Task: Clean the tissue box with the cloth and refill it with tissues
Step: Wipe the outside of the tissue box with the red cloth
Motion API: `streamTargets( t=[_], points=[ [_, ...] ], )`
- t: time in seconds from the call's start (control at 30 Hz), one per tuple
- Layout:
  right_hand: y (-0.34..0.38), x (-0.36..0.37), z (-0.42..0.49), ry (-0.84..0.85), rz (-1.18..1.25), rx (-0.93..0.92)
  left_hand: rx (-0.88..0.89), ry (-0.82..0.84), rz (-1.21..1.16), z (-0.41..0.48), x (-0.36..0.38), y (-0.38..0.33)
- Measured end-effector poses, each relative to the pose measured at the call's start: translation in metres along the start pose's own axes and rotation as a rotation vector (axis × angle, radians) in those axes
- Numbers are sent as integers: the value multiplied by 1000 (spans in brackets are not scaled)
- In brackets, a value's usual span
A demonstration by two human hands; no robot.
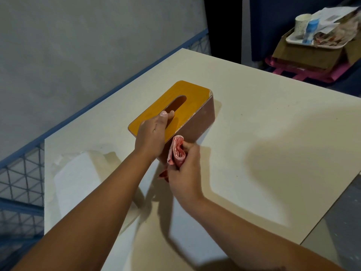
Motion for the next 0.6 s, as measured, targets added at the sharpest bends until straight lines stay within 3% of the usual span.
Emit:
streamTargets(
  t=[0.2,0.43,0.6],
  points=[
    [-14,-16,29,-68,163,337,-10,10,-20,0,1,3],
    [11,-8,18,20,139,182,9,12,-22,0,2,3],
    [-24,-9,20,-35,157,384,7,11,-6,1,1,2]
  ],
)
Point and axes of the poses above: each hand's wrist, its own z-axis towards the middle knuckle, its own x-axis out of the palm, y = z × x, the point moved 10 cm from there along z, towards the middle knuckle, and after that the axes turned 12 degrees about x, right-handed, at the moved point
